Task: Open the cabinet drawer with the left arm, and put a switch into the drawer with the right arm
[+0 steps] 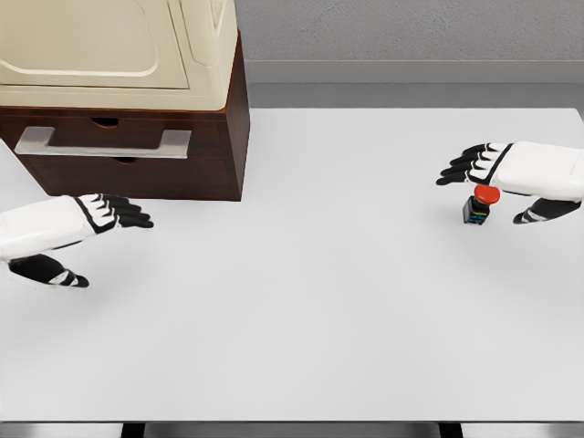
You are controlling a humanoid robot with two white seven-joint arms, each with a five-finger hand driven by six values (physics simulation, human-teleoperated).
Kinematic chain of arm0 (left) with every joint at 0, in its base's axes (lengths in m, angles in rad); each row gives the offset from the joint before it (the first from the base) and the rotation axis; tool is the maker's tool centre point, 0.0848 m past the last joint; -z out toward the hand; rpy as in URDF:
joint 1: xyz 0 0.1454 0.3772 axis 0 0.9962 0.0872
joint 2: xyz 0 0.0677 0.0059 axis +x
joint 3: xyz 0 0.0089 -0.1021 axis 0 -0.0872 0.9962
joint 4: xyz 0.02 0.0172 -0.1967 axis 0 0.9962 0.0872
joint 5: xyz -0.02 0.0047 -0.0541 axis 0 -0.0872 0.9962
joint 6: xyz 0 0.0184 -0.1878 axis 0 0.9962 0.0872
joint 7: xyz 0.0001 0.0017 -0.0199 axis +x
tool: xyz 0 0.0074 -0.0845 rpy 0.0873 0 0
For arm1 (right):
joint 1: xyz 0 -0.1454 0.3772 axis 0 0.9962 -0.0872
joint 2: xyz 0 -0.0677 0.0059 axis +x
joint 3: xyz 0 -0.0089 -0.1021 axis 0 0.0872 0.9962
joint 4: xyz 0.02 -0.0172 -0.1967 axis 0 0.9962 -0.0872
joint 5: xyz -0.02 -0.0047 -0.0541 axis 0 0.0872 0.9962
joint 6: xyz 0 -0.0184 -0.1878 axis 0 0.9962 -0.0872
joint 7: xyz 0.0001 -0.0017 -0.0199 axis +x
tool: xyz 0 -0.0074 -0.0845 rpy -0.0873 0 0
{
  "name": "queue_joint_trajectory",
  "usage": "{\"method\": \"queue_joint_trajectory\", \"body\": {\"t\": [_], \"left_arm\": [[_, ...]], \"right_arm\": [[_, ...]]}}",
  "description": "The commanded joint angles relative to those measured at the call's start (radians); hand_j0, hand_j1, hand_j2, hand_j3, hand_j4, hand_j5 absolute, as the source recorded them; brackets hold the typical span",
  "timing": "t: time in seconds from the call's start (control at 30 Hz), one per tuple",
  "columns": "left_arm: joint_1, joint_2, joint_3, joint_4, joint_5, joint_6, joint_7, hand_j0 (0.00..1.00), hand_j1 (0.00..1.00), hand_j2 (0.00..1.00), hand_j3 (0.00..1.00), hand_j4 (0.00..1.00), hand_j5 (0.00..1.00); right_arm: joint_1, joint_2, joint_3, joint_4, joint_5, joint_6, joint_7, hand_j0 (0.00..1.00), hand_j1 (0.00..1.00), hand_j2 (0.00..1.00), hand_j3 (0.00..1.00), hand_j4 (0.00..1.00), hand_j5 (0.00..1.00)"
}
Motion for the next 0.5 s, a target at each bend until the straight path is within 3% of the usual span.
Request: {"method": "queue_joint_trajectory", "body": {"t": [0.0,0.1,0.2,0.23,0.37,0.47], "left_arm": [[0.000,-0.005,0.004,0.000,0.007,0.001,-0.006,1.00,1.00,1.00,1.00,1.00,1.00],[-0.026,-0.005,0.004,0.010,0.006,0.001,-0.009,1.00,1.00,1.00,1.00,1.00,1.00],[-0.083,-0.005,0.003,0.015,0.010,0.001,-0.004,1.00,1.00,1.00,1.00,1.00,1.00],[-0.094,-0.006,0.003,0.017,0.010,0.001,-0.004,1.00,1.00,1.00,1.00,1.00,1.00],[-0.140,-0.054,0.003,0.087,0.061,0.001,-0.014,1.00,1.00,1.00,1.00,1.00,1.00],[-0.143,-0.057,0.003,0.119,0.102,0.001,-0.024,1.00,1.00,1.00,1.00,1.00,1.00]], "right_arm": [[0.000,0.001,-0.002,0.001,-0.006,0.001,-0.002,1.00,1.00,1.00,1.00,1.00,1.00],[0.005,0.009,0.003,0.074,-0.008,0.001,-0.009,1.00,1.00,1.00,1.00,1.00,1.00],[0.005,0.078,0.009,0.188,0.000,0.001,0.009,1.00,1.00,1.00,1.00,1.00,1.00],[-0.011,0.110,0.058,0.222,0.001,0.001,0.014,1.00,1.00,1.00,1.00,1.00,1.00],[-0.008,0.163,0.081,0.280,0.003,0.001,0.017,1.00,1.00,1.00,1.00,1.00,1.00],[-0.009,0.190,0.078,0.341,0.003,0.001,0.040,1.00,1.00,1.00,1.00,1.00,1.00]]}}
